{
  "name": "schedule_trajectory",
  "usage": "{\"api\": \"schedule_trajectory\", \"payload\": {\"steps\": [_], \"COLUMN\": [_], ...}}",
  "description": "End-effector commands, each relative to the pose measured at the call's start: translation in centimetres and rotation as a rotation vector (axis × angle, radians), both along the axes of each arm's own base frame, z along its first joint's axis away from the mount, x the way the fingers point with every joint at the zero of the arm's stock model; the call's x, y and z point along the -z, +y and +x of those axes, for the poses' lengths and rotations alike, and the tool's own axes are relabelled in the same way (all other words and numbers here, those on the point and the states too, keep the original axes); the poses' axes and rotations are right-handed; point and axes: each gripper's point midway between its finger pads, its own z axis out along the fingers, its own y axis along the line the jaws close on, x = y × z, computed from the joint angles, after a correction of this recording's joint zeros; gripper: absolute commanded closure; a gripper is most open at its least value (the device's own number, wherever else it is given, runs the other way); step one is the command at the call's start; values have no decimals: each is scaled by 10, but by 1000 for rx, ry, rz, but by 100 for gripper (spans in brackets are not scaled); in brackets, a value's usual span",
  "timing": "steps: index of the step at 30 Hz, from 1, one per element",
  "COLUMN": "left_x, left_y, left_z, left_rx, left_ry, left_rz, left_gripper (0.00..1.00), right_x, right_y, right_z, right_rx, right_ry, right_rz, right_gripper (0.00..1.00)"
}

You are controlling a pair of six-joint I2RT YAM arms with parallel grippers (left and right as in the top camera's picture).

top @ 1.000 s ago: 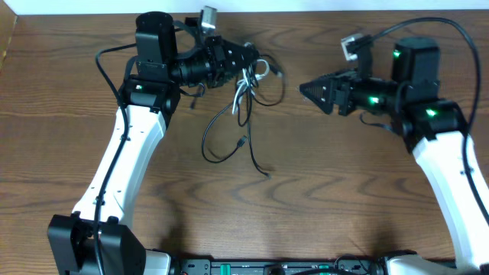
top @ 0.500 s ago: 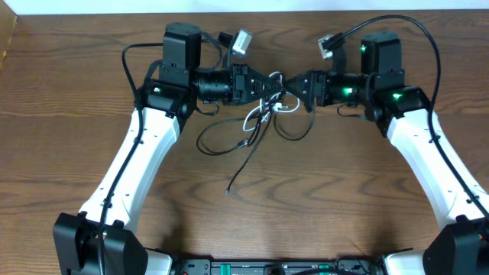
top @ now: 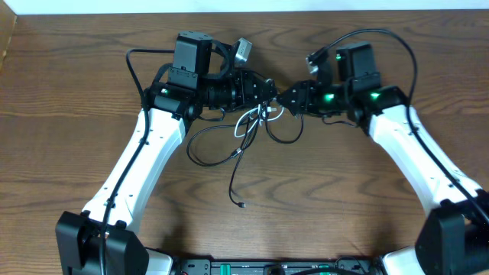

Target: Untangle cables

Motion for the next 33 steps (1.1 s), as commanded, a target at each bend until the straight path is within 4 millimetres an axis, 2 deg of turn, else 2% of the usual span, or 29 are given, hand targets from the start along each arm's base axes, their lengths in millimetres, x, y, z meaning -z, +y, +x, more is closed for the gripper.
{"api": "schedule_trajectory", "payload": {"steps": [1,5,15,20,22,24,25,26,27,33], "left_x": [-3,-3,-3,-3,-3,-3,-3,-3,-2,8], "left_y": [0,0,0,0,0,0,0,1,1,11], "left_z": [2,2,3,3,3,3,3,3,4,16], "left_rx": [-4,-7,-14,-13,-13,-13,-13,-17,-24,-98], "left_ry": [-13,-7,-2,-1,-1,-2,-1,-3,-4,-13], "left_rz": [2,0,1,1,1,1,1,4,9,77], "left_gripper": [92,92,92,92,92,92,92,92,92,92], "right_x": [14,19,23,37,49,56,59,60,59,48], "right_y": [12,29,53,63,67,67,65,60,57,33], "right_z": [8,16,10,4,2,3,4,8,10,15], "right_rx": [19,1,6,15,12,14,18,29,33,35], "right_ry": [38,38,39,70,101,117,123,120,115,82], "right_rz": [8,61,43,9,-2,-8,-12,-12,-12,-26], "right_gripper": [63,65,67,71,74,79,85,96,99,99]}}
